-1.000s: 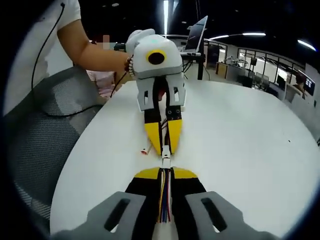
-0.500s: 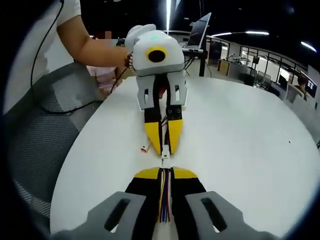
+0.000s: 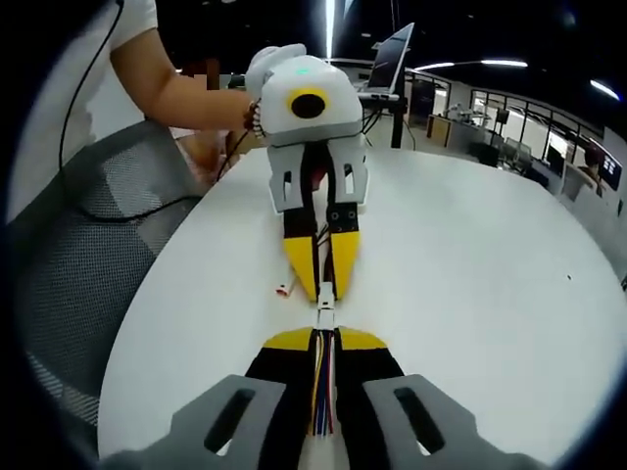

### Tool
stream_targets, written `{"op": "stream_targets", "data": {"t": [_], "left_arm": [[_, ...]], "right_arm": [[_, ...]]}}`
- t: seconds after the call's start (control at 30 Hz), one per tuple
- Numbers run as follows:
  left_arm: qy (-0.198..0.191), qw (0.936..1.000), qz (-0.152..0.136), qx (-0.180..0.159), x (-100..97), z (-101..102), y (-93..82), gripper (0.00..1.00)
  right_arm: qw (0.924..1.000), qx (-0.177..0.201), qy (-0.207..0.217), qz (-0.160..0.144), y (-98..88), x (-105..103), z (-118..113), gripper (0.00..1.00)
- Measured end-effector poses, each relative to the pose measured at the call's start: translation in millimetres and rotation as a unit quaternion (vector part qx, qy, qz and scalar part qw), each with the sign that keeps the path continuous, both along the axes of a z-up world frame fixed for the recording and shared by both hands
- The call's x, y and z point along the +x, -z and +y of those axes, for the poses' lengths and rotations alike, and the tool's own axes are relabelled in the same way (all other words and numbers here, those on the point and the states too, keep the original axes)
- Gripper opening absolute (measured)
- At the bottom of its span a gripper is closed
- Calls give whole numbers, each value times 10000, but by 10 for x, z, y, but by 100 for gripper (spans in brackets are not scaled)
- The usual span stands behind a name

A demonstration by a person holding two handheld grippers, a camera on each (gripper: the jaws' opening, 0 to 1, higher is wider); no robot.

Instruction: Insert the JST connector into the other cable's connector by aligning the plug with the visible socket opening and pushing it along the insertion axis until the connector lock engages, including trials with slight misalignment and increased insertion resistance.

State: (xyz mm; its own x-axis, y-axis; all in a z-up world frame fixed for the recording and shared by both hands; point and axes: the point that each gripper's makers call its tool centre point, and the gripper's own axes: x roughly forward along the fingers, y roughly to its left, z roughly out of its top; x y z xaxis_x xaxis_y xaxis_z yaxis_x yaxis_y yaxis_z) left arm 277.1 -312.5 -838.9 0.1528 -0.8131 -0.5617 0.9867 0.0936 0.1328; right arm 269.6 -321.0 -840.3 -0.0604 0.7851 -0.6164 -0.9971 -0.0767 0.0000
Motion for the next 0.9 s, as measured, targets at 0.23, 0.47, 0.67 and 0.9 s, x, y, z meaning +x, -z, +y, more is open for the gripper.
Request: {"op": "stream_targets", "data": {"t": [0.23, 0.47, 0.67, 0.9], "left_arm": [[6, 10000, 11, -12, -2, 7, -3, 0], [35, 10000, 16, 8, -15, 12, -5, 0], [116, 9999, 26, 65, -27, -14, 21, 0], [37, 9999, 134, -76, -12, -8, 11, 0]], "right_arm": [[10000, 14, -35, -68, -14, -4, 14, 4], [9997, -43, -130, -178, -10, -8, 26, 4], [9993, -82, -220, -280, -14, -38, 47, 4], [9997, 2, -178, -173, 21, -5, 25, 4]]}}
